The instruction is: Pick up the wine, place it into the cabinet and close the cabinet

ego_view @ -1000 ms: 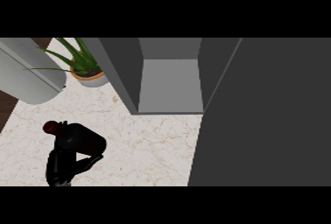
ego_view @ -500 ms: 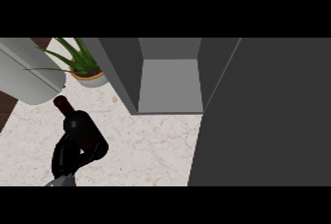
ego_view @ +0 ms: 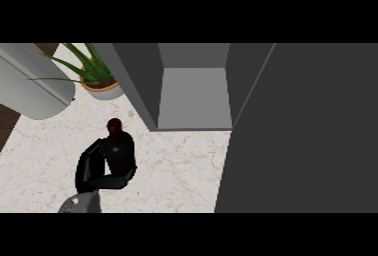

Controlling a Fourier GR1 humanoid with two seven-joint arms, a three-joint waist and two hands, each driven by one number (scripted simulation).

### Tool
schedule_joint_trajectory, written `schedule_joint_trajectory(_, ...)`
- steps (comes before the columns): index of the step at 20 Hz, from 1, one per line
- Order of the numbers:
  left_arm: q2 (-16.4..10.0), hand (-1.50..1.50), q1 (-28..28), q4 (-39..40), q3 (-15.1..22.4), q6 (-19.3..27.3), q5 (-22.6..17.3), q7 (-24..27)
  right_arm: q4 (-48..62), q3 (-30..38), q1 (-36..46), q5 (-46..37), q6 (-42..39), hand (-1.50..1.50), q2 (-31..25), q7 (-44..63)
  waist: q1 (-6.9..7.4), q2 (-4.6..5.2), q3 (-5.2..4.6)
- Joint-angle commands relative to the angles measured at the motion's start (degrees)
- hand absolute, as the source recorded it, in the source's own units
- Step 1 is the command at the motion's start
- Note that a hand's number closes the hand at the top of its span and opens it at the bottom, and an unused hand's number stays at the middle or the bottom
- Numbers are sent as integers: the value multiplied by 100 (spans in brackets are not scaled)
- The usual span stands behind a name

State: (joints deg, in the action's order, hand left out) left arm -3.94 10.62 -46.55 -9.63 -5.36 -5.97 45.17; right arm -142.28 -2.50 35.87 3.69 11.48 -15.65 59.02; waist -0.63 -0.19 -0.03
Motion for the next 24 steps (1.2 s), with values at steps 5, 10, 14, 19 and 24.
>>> schedule_joint_trajectory(5,235,150,29,-910,648,78,394,-145,-478,251,-137,508,-5,-150,-3,408,54,-10,4)
schedule_joint_trajectory(10,389,150,120,-1919,1041,284,407,-707,-428,388,-479,622,-165,-150,34,64,62,-9,10)
schedule_joint_trajectory(14,392,150,238,-2454,1745,587,-236,-1279,-299,584,-24,879,-153,-150,-111,407,10,-21,6)
schedule_joint_trajectory(19,394,150,96,-3733,2338,1038,-637,-2399,-303,515,-122,726,-156,-150,-63,285,49,-18,7)
schedule_joint_trajectory(24,394,150,786,-4145,2932,2211,-780,-3223,-107,405,-85,614,-168,-150,26,98,12,0,4)
